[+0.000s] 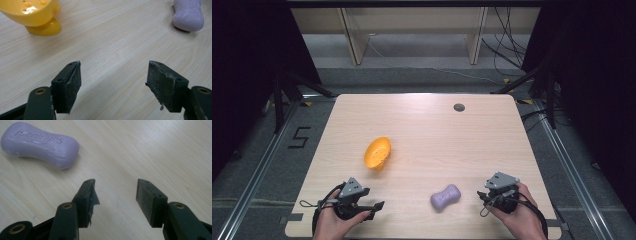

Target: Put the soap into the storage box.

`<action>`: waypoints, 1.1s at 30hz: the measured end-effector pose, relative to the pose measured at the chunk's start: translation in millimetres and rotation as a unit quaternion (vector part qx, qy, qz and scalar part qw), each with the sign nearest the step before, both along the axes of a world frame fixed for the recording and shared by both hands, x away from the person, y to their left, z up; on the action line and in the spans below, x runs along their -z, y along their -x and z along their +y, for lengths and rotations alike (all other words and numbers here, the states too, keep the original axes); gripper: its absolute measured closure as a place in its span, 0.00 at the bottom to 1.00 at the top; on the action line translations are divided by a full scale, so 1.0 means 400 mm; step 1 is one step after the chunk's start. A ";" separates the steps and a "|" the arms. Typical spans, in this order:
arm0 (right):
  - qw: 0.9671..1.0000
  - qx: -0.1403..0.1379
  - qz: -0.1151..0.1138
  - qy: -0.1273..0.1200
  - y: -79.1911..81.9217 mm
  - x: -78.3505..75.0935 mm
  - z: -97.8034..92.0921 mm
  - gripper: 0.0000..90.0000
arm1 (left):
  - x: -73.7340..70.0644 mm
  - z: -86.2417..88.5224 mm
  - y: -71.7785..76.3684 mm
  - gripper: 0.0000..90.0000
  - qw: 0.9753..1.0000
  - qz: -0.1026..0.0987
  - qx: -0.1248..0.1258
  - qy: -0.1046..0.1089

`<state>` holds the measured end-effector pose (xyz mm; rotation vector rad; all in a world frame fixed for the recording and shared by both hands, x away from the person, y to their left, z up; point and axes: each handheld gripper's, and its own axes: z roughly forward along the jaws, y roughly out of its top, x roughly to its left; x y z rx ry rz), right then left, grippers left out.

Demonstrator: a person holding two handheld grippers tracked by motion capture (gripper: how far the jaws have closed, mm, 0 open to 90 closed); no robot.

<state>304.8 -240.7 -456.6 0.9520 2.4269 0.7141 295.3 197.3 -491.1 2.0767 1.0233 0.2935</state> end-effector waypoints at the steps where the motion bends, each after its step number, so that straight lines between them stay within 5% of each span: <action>1: 1.000 -0.008 -0.002 0.004 -0.001 0.002 0.003 0.56 | 0.001 0.001 -0.001 0.29 1.000 -0.004 -0.001 -0.010; 7: 0.998 -0.052 0.003 0.031 -0.002 -0.002 0.015 0.57 | 0.000 0.001 0.009 0.29 1.000 -0.005 -0.005 0.001; 13: 0.993 -0.100 0.036 0.049 -0.009 -0.013 0.030 0.57 | 0.000 0.006 0.005 0.29 1.000 -0.009 0.000 -0.006; 16: 0.987 -0.138 0.054 0.068 -0.017 -0.011 0.040 0.55 | 0.000 0.003 0.006 0.29 1.000 -0.009 0.001 0.001; 19: 0.984 -0.146 0.072 0.071 -0.018 -0.012 0.047 0.51 | -0.002 0.005 0.006 0.29 1.000 -0.011 0.005 -0.003; 20: 0.979 -0.173 0.073 0.077 -0.027 -0.013 0.054 0.48 | -0.002 0.005 0.007 0.29 1.000 -0.013 0.001 -0.005; 23: 0.976 -0.181 0.088 0.084 -0.030 -0.015 0.063 0.45 | -0.001 0.003 0.008 0.29 1.000 -0.004 0.000 0.000; 26: 0.967 -0.214 0.098 0.093 -0.044 -0.017 0.070 0.41 | -0.001 0.002 0.009 0.29 1.000 -0.005 -0.001 0.000; 28: 0.966 -0.217 0.103 0.096 -0.046 -0.019 0.074 0.41 | -0.002 0.004 0.008 0.29 1.000 -0.001 0.003 -0.002; 29: 0.961 -0.233 0.107 0.101 -0.055 -0.023 0.082 0.39 | 0.000 0.003 0.007 0.29 1.000 -0.012 -0.003 -0.001; 31: 0.960 -0.236 0.108 0.102 -0.059 -0.024 0.085 0.39 | 0.000 0.004 0.006 0.29 1.000 -0.010 0.000 0.000; 32: 0.954 -0.253 0.118 0.107 -0.070 -0.030 0.094 0.38 | 0.000 0.005 0.006 0.29 1.000 -0.011 -0.004 -0.005; 33: 0.954 -0.253 0.118 0.107 -0.070 -0.030 0.094 0.38 | 0.000 0.005 0.006 0.29 1.000 -0.011 -0.004 -0.005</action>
